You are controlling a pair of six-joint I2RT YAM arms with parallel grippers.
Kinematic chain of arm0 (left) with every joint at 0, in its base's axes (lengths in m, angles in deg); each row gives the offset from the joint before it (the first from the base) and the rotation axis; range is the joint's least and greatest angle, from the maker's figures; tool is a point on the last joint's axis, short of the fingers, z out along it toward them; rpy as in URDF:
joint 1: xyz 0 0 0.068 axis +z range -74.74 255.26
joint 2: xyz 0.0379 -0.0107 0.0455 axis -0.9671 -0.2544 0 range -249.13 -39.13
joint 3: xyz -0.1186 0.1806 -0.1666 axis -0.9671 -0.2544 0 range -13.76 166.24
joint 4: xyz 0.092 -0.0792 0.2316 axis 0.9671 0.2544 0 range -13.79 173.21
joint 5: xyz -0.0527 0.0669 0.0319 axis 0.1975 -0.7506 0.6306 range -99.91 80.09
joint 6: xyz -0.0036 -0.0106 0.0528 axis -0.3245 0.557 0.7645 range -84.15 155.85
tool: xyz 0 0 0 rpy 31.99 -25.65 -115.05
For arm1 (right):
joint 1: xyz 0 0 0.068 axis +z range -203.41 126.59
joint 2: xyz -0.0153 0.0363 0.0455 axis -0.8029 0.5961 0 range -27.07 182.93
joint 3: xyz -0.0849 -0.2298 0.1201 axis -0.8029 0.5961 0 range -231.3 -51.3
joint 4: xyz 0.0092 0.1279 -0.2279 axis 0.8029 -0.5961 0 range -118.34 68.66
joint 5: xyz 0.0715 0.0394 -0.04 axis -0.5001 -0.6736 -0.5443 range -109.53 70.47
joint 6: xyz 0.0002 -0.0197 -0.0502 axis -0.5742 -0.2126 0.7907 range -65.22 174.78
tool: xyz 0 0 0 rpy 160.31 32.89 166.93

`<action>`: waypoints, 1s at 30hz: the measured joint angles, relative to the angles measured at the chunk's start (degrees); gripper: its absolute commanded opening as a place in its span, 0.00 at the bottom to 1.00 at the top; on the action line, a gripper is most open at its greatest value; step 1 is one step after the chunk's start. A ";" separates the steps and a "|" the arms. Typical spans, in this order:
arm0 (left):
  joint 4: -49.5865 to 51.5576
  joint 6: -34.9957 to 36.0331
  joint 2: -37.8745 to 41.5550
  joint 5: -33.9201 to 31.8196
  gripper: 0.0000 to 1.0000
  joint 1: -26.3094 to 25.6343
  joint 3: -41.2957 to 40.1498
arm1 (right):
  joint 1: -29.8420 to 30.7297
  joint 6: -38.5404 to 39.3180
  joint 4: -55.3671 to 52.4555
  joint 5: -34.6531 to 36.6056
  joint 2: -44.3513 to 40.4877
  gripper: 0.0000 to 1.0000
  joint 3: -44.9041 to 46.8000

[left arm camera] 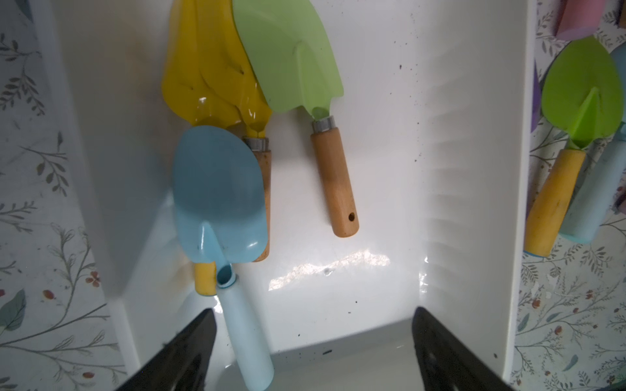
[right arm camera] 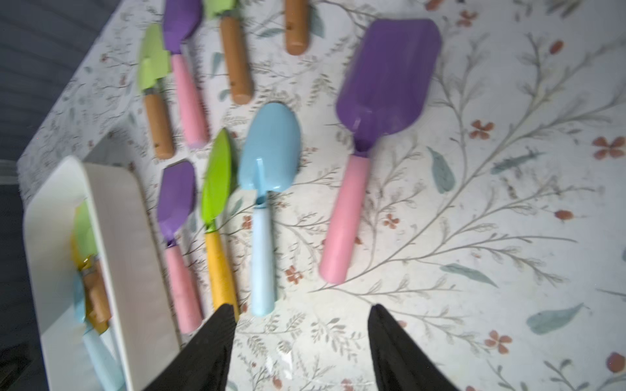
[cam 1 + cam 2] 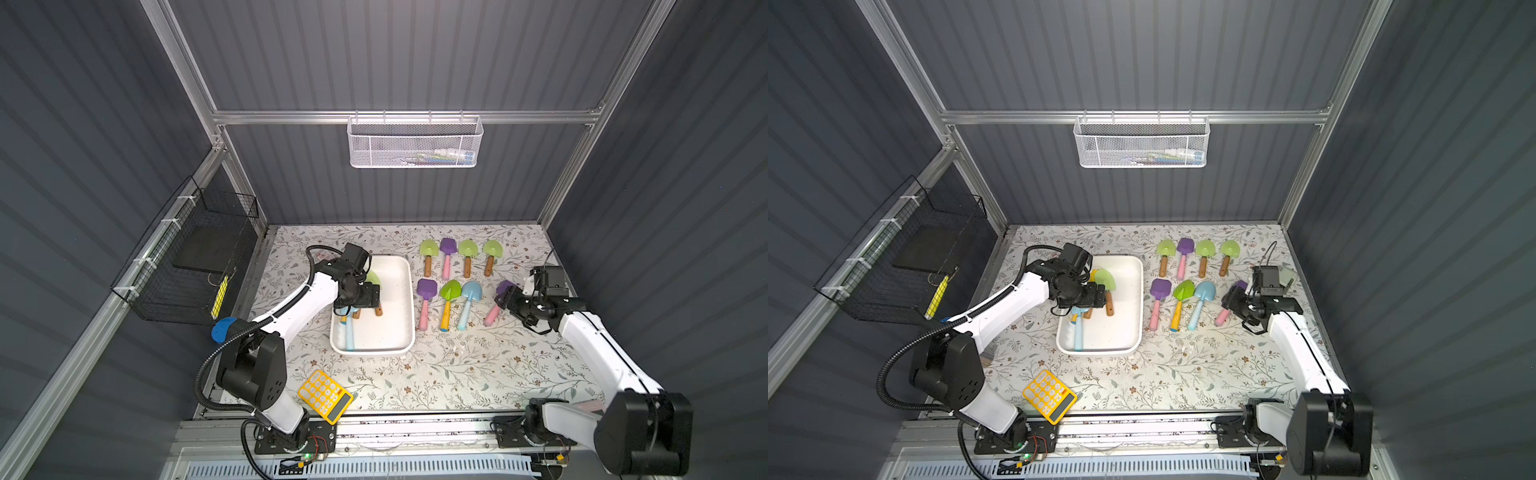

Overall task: Take the shovel out of the storage box
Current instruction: Pick up the shovel from the storage box.

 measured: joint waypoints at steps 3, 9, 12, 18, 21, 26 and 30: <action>1.66 -0.17 -0.17 -2.36 0.72 0.00 0.00 | 7.02 -0.79 -1.64 1.66 -3.78 0.61 -2.32; 2.60 -1.73 -2.80 -4.63 0.59 0.00 0.00 | 18.67 -2.75 -4.48 4.20 -5.81 0.56 -3.30; 2.25 -2.54 -4.55 -5.07 0.58 0.00 -0.13 | 21.46 -3.63 -5.27 4.79 -6.82 0.55 -3.28; 1.33 -3.78 -7.56 -5.11 0.49 0.00 -0.85 | 24.35 -4.46 -5.77 5.77 -8.48 0.53 -3.23; 1.31 -4.33 -8.09 -5.68 0.47 0.00 -1.66 | 24.79 -4.44 -6.05 6.08 -8.74 0.53 -2.95; 1.31 -5.05 -8.07 -7.54 0.47 0.00 -3.58 | 24.83 -4.46 -6.29 6.45 -8.79 0.53 -2.40; 1.14 -5.22 -8.04 -8.07 0.44 0.00 -5.40 | 24.83 -4.46 -6.23 6.45 -8.26 0.52 -2.08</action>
